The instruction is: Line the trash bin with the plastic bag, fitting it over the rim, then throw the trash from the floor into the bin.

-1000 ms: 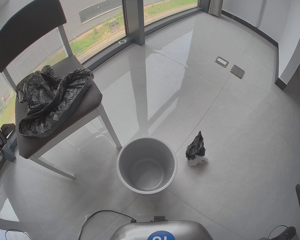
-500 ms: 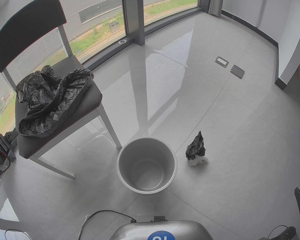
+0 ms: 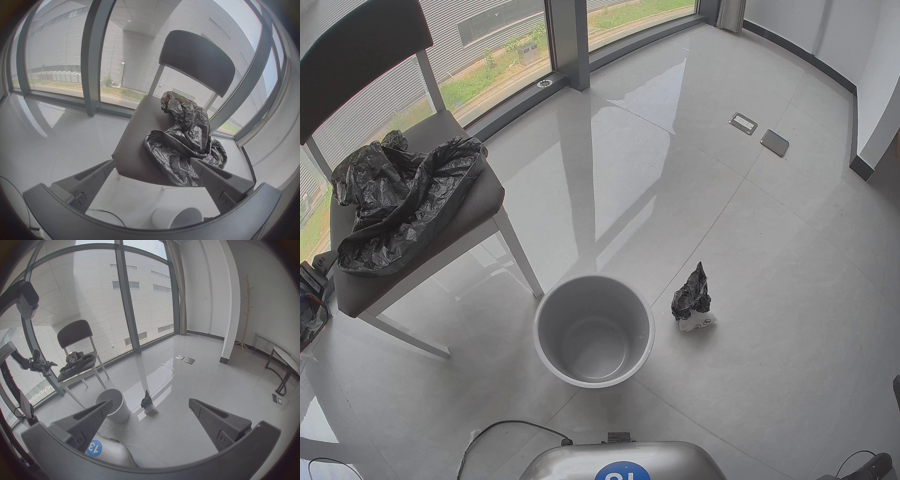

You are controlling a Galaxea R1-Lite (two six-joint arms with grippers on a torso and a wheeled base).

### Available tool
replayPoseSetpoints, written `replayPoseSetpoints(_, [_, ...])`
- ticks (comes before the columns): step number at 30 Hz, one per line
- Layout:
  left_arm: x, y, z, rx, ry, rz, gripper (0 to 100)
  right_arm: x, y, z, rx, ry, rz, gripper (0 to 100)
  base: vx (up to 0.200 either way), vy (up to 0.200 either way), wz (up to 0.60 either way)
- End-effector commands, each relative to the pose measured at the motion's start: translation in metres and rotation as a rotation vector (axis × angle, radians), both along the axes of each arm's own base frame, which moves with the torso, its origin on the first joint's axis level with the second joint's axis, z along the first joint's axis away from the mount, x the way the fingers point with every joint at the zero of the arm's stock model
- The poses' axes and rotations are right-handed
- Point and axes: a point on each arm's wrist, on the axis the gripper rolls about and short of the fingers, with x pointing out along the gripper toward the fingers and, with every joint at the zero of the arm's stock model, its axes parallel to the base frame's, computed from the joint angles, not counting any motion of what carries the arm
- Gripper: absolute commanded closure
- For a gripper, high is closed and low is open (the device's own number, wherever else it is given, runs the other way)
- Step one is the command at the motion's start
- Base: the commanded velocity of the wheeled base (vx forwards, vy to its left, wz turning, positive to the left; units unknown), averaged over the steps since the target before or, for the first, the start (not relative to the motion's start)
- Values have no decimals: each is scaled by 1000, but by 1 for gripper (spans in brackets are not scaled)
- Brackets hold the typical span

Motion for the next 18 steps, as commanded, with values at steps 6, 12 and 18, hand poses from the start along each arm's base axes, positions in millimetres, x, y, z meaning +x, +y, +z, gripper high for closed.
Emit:
replayPoseSetpoints(6, [26,8,-14,-73,41,16,0,-8,2,1,-5,-44,-47,0,0,0,0])
replayPoseSetpoints(12, [42,20,-17,-89,0,38,0,-11,3,-3,-5,-57,-62,0,0,0,0])
replayPoseSetpoints(18, [48,22,-18,-90,-4,24,0,-10,3,-3,-5,-54,-64,0,0,0,0])
